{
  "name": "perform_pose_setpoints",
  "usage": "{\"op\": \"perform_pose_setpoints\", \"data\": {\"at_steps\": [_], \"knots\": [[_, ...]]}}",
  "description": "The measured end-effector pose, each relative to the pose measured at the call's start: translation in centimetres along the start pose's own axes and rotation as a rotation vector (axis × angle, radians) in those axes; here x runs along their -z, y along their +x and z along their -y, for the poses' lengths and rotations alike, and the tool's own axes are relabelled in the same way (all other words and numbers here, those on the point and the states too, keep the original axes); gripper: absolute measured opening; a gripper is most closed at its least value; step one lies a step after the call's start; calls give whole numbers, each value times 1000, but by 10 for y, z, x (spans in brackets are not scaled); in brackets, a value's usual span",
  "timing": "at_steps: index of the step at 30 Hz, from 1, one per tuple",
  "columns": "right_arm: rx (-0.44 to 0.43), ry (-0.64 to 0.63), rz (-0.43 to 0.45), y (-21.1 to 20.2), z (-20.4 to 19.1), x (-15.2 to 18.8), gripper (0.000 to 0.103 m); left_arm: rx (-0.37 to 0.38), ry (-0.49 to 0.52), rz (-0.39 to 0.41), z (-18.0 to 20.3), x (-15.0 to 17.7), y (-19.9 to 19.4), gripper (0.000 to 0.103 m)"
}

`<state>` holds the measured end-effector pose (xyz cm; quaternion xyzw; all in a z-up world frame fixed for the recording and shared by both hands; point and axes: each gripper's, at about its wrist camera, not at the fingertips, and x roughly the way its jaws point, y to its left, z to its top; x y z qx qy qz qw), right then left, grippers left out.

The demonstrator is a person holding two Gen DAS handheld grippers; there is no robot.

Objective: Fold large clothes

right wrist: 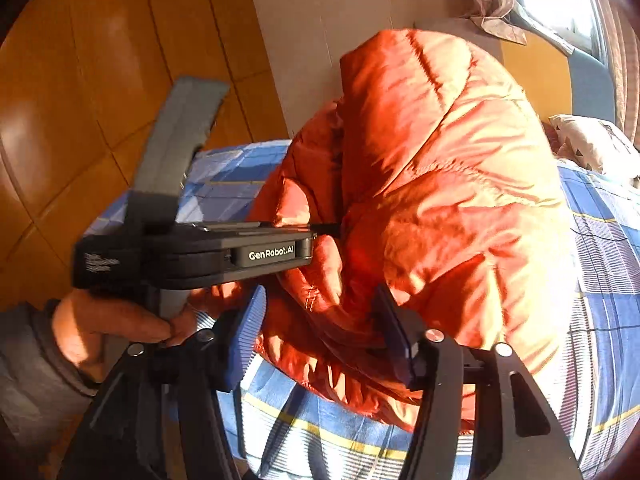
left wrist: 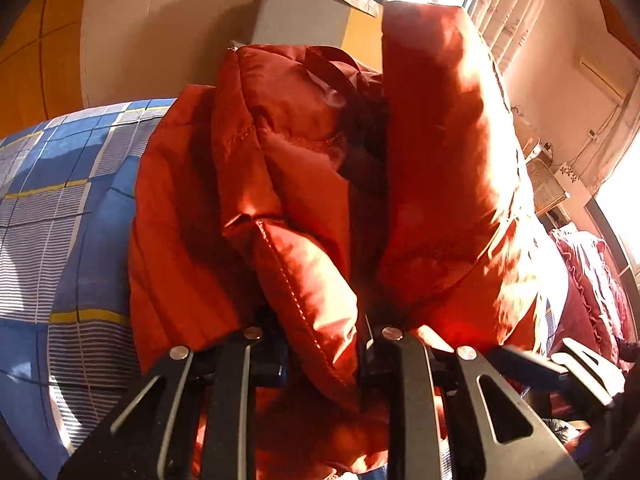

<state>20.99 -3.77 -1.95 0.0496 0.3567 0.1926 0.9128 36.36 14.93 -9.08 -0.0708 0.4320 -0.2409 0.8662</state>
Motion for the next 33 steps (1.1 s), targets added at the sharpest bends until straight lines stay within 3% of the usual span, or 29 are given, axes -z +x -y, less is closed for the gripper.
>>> {"op": "perform_pose_setpoints", "data": {"at_steps": [5,7,11,16,20,22,23,28,33], "knots": [[50,103,86,-33,29,-4,57,3,0,10,-2,4,-5,21],[95,113,65,-25,36,-1,51,10,-7,15,-3,6,-9,21],[109,77,7,1,29,9,50,35,-41,40,-15,7,-18,26],[78,5,-44,31,30,15,50,114,-91,99,-28,1,-41,54],[58,-25,-66,43,20,13,50,133,-45,92,-16,-3,-41,70],[51,-28,-71,50,23,8,50,121,-24,74,-11,-1,-32,73],[50,-37,-73,54,24,6,50,119,-15,68,-6,-2,-29,72],[40,-45,-79,60,30,5,50,84,34,69,3,1,-21,25],[25,-49,-87,58,34,-2,49,76,36,79,0,7,-24,16]]}}
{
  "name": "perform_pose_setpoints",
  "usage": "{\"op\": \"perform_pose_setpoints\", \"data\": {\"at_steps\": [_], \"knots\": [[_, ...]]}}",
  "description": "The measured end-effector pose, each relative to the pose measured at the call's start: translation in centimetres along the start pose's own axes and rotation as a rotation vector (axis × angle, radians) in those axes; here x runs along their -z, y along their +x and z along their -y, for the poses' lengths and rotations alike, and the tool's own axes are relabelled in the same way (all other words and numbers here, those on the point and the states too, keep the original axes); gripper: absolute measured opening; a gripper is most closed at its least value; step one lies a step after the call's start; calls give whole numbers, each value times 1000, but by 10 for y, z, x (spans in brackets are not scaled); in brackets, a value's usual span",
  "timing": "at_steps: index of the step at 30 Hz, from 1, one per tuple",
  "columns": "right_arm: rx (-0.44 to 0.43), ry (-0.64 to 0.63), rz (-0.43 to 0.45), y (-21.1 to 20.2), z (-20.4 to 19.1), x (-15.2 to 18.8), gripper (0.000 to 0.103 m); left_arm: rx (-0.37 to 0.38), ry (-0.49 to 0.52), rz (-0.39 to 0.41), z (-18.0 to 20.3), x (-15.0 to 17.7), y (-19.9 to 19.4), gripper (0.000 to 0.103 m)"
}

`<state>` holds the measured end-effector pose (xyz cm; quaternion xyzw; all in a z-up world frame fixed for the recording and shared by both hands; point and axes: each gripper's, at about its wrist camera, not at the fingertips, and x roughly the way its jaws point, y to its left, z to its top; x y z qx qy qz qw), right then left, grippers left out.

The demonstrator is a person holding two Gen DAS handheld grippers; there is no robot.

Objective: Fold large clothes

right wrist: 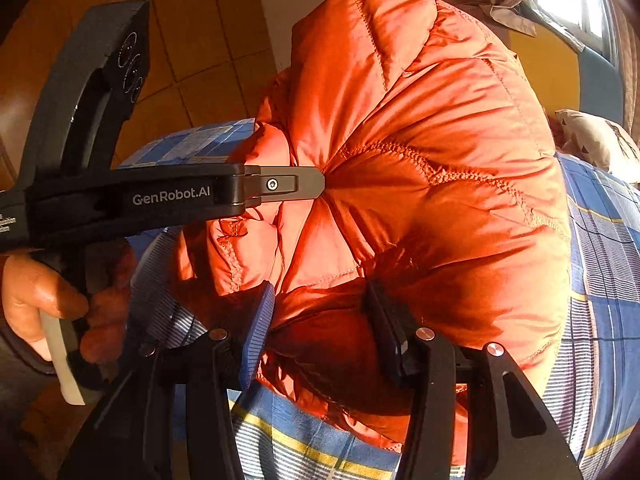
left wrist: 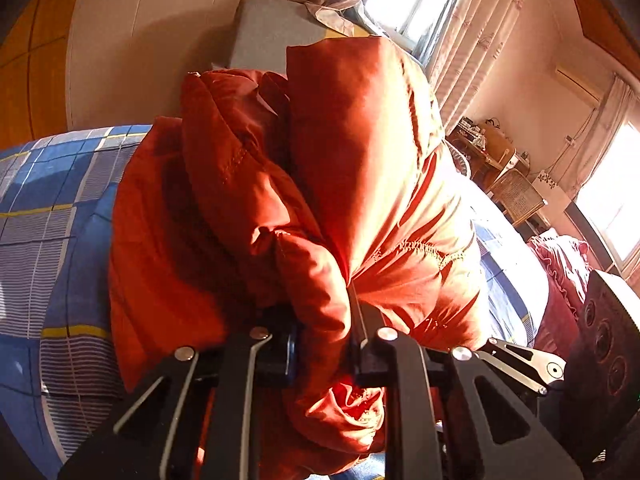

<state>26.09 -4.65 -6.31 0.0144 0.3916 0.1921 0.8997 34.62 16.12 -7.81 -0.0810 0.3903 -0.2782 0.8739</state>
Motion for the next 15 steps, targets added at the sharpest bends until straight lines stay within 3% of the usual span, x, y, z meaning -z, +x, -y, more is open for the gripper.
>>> {"op": "perform_pose_setpoints", "data": {"at_steps": [7,10,15], "knots": [[0,79,47,-34,2,-10,48,-9,-3,10,-11,4,-11,15],[68,124,111,-46,8,-22,48,-15,-4,12,-17,6,-15,15],[143,188,144,-39,21,-49,48,-10,-16,20,-22,11,-18,14]]}}
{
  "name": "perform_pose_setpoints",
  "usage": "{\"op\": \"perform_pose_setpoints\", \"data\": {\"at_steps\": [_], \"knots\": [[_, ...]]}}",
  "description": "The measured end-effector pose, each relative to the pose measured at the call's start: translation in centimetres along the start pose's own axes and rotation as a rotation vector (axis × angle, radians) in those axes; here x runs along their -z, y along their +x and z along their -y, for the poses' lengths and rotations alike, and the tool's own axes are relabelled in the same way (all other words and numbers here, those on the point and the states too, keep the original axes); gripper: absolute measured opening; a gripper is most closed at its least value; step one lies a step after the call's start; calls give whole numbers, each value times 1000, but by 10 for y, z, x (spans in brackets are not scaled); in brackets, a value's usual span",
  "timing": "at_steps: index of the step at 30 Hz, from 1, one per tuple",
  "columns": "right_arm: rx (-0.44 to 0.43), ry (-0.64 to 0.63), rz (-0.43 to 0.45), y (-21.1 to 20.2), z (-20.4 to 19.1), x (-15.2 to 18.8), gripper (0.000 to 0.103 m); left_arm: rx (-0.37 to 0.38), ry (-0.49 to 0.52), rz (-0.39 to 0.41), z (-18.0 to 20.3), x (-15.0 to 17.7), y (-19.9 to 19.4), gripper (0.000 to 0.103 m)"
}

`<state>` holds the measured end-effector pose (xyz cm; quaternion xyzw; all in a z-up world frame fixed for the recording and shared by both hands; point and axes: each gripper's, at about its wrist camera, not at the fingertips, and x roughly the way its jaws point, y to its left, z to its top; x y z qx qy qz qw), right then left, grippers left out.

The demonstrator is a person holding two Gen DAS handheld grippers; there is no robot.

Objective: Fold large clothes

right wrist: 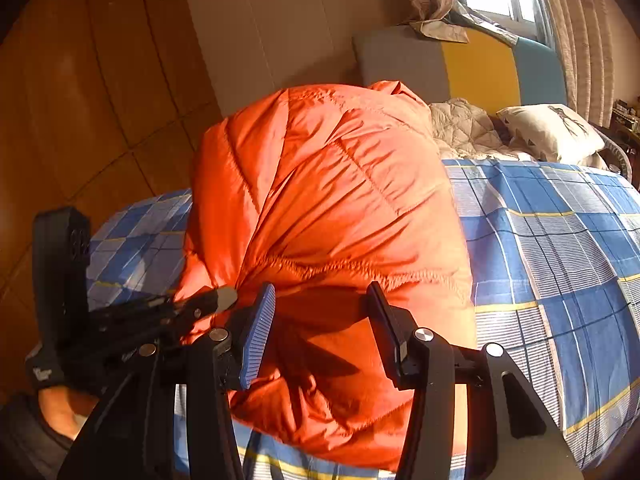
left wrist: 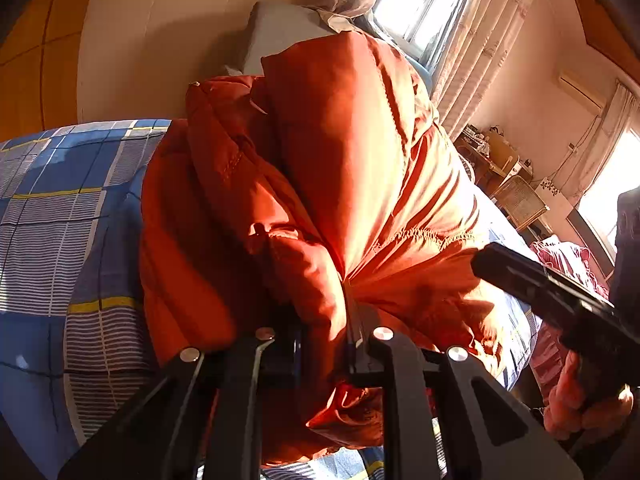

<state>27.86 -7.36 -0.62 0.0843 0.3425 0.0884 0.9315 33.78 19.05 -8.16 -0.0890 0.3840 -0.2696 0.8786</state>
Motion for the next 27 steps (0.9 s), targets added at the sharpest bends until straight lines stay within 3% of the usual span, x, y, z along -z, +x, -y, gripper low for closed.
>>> {"op": "perform_pose_setpoints", "data": {"at_steps": [6,7,9,14,17,24,27], "knots": [[49,-16,45,25,-9,-28,48,-4,-22,5,-12,11,-8,6],[53,-11,45,29,-10,-33,48,-50,-31,-12,-18,15,-6,5],[63,-14,41,35,-14,-43,48,-38,-45,-33,-26,19,-5,5],[86,-8,23,55,-8,-44,48,-39,-3,-22,-10,3,-13,6],[67,-2,10,56,-7,-40,48,-29,-18,-6,-6,-9,-16,11],[43,-12,-6,60,-9,-38,48,-70,-60,108,-13,-28,-56,37],[43,-27,-5,60,-14,-36,48,-78,-27,145,-7,-49,-62,37]]}}
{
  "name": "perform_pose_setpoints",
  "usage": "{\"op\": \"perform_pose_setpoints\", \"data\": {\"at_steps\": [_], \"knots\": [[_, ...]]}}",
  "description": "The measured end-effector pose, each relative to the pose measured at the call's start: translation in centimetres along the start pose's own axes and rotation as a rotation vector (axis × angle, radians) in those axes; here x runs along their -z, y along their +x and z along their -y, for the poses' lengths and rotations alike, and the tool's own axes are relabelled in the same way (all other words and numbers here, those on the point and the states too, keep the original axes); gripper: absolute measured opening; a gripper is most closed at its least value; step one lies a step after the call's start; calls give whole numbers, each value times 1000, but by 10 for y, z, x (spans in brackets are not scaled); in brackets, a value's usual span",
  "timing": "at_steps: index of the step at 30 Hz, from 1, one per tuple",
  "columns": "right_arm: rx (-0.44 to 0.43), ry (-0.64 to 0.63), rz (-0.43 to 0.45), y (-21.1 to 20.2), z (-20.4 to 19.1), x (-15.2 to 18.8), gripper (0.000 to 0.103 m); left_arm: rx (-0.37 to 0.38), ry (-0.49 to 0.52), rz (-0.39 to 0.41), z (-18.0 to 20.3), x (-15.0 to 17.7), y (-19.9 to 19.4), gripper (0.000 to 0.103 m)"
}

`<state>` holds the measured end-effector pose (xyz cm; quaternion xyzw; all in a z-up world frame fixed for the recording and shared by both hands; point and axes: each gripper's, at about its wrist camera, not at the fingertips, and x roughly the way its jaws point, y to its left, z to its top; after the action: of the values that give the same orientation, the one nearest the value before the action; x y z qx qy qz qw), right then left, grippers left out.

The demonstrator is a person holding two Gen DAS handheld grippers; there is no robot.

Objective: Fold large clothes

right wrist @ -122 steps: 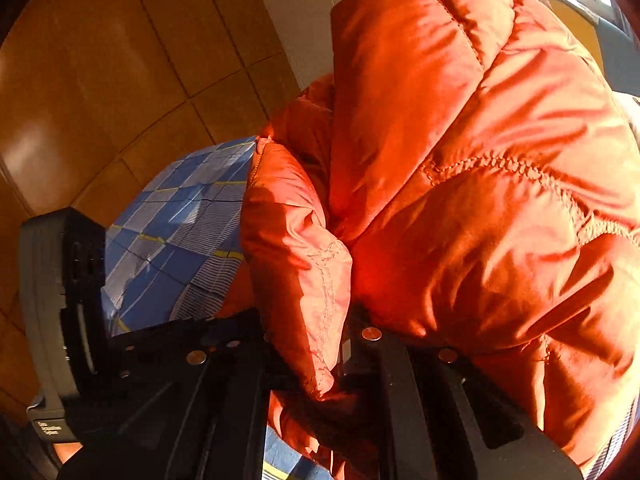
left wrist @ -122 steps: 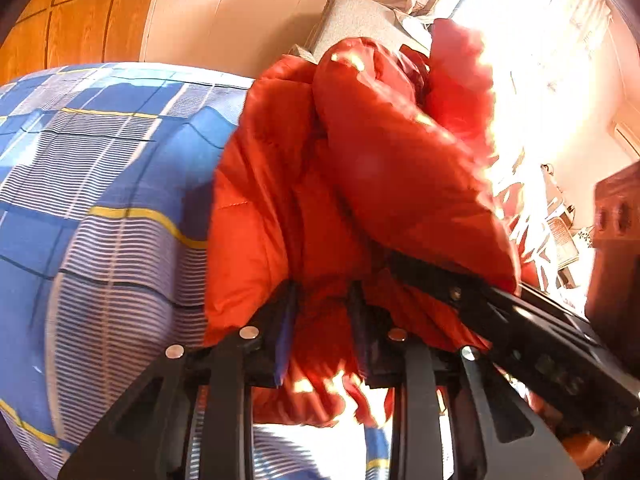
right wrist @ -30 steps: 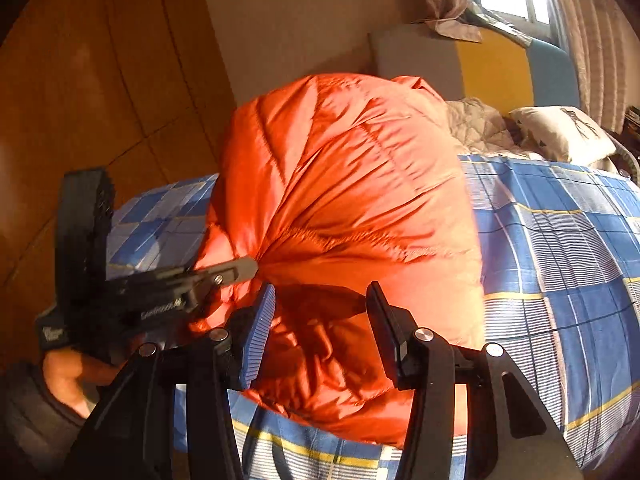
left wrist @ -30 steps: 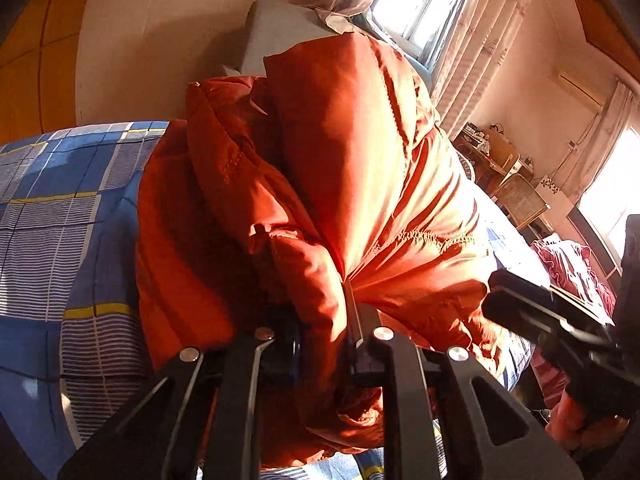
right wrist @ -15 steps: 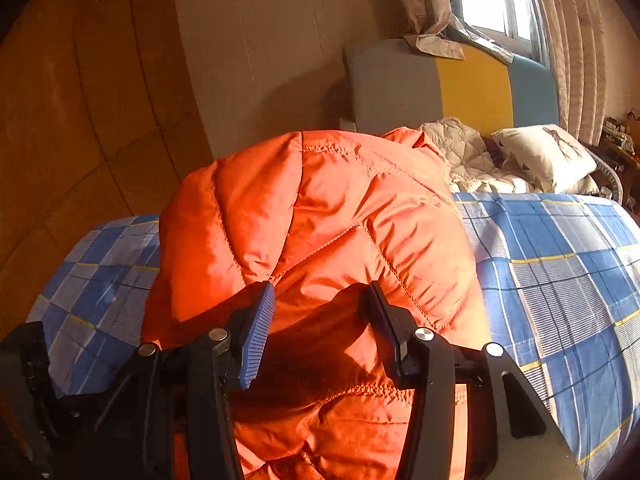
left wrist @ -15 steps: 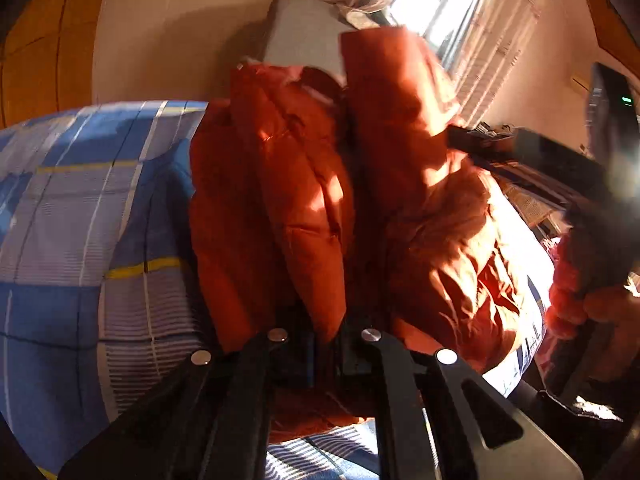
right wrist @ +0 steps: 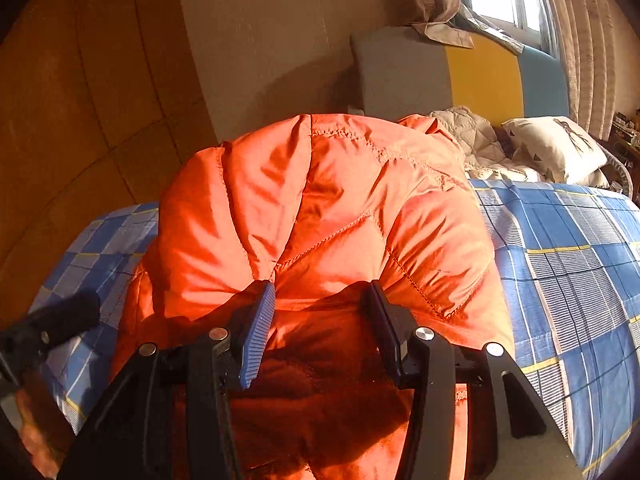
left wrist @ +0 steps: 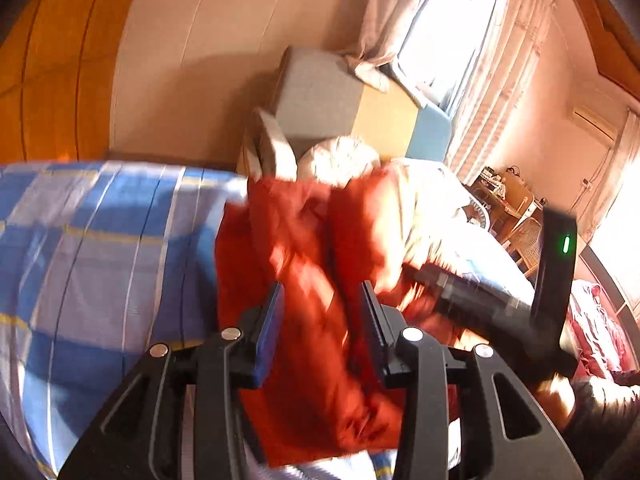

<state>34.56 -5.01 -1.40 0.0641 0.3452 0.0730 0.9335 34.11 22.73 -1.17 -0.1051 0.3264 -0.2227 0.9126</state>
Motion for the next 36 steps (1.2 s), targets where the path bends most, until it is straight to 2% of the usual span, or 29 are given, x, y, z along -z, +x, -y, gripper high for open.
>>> {"op": "perform_pose_setpoints", "data": {"at_steps": [4,7,9,12,15,18,22,30,36], "knots": [[-3,-11,-5,-1,-1,-1,48,-17,73,-24,24,-25,33,37],[-8,-23,-12,-3,0,-2,48,-60,63,-71,29,-35,69,34],[-5,-32,-14,-5,1,-5,48,-71,55,-92,28,-38,78,34],[-27,41,-1,-15,16,-13,48,-80,69,-114,27,-34,87,34],[20,103,36,-14,32,-27,48,-71,63,-124,24,-34,93,34],[45,127,13,5,38,-40,48,-69,70,-131,21,-32,96,32],[29,69,-50,30,20,-43,48,-74,43,-139,5,-25,100,30],[27,-108,-132,68,-34,-18,49,-109,-35,-139,-39,7,99,29],[39,-161,-128,89,-46,-1,48,-139,-58,-142,-50,20,111,28]]}}
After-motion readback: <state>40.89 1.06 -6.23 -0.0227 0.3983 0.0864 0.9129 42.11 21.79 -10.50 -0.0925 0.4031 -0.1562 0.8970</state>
